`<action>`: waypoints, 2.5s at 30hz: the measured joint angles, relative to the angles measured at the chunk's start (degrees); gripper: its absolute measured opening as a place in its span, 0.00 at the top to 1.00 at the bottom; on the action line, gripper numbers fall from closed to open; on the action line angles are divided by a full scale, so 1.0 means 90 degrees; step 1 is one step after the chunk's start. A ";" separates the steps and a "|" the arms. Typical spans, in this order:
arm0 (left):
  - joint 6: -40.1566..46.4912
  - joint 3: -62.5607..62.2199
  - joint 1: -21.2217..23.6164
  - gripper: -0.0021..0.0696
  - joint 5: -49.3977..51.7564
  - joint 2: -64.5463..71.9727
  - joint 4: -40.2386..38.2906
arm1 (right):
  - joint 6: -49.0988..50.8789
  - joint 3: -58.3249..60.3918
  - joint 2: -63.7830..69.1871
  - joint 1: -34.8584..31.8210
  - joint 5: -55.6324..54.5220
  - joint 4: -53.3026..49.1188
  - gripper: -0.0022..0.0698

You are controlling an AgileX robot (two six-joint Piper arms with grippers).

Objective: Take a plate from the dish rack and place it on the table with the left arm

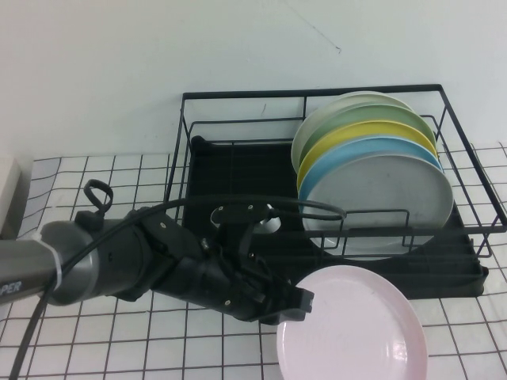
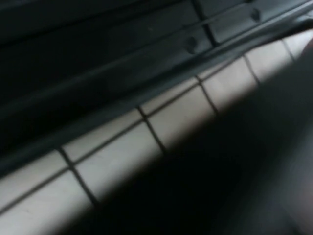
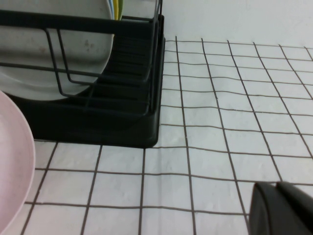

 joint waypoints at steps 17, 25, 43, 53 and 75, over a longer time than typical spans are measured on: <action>-0.0367 -0.0157 0.0023 0.73 0.0539 0.0299 0.0340 | 0.0000 0.0000 0.0000 0.0000 0.0000 0.0000 0.97; -0.0222 -0.0170 0.0011 0.75 0.0609 0.0299 0.0636 | 0.0000 0.0000 0.0000 0.0000 0.0000 0.0000 0.97; 0.0653 -0.0042 -0.0047 0.90 0.0932 -0.0852 0.0887 | 0.0000 0.0000 0.0000 0.0000 0.0000 0.0000 0.97; 0.1214 0.0044 -0.0159 0.97 0.0215 -0.2647 0.1009 | 0.0000 0.0000 0.0000 0.0000 0.0000 0.0000 0.97; 0.1457 0.3333 -0.1130 0.97 -0.1211 -0.7283 0.0939 | 0.0000 0.0000 0.0000 0.0000 0.0000 0.0000 0.97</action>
